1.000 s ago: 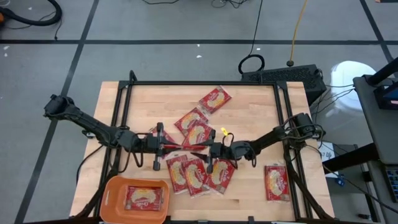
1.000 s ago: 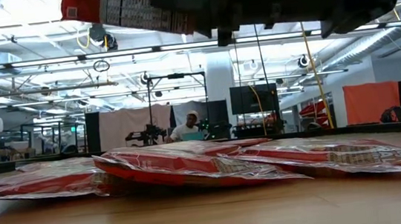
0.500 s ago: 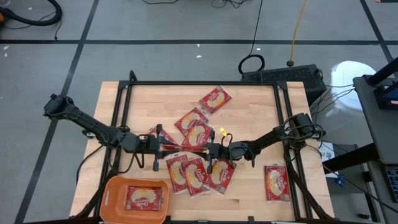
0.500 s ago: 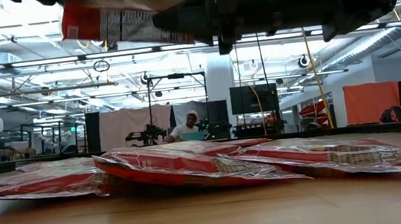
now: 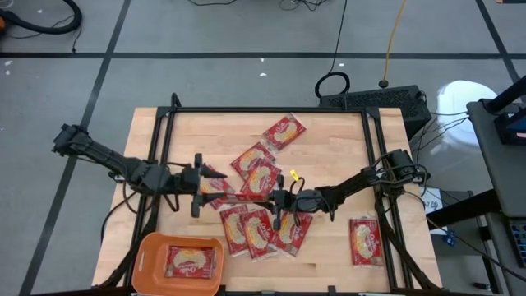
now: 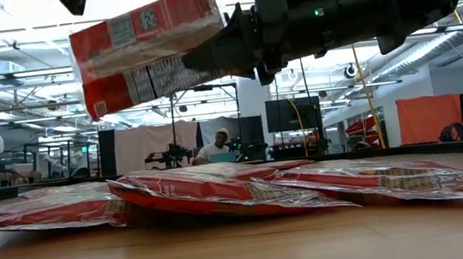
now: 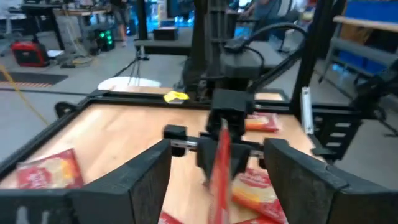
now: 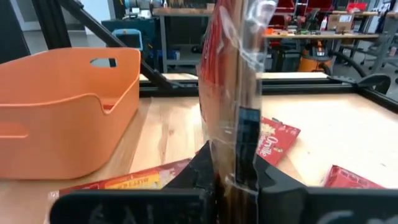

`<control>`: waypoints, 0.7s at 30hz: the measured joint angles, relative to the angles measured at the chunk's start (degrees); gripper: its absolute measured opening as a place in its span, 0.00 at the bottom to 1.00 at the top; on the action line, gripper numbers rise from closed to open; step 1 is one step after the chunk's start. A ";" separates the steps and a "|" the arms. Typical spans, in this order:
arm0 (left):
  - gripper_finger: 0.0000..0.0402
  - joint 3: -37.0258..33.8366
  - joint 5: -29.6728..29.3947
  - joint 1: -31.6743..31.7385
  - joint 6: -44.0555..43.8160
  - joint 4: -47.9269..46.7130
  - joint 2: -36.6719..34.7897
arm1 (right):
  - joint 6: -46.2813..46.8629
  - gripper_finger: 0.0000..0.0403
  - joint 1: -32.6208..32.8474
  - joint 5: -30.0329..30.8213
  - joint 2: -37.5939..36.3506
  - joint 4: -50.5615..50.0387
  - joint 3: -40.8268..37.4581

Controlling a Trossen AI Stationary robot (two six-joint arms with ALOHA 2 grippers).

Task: Sort popcorn bags into baskets
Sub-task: Put the popcorn bag into the orange bin

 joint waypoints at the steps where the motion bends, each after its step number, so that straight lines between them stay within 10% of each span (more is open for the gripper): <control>1: 0.65 1.49 0.02 0.52 0.25 -1.89 0.87 | 0.23 0.04 0.00 0.00 0.00 -0.28 0.00; 21: 0.58 25.21 12.56 7.40 1.77 -31.92 27.64 | 0.59 0.03 -0.20 0.02 0.00 -1.03 0.00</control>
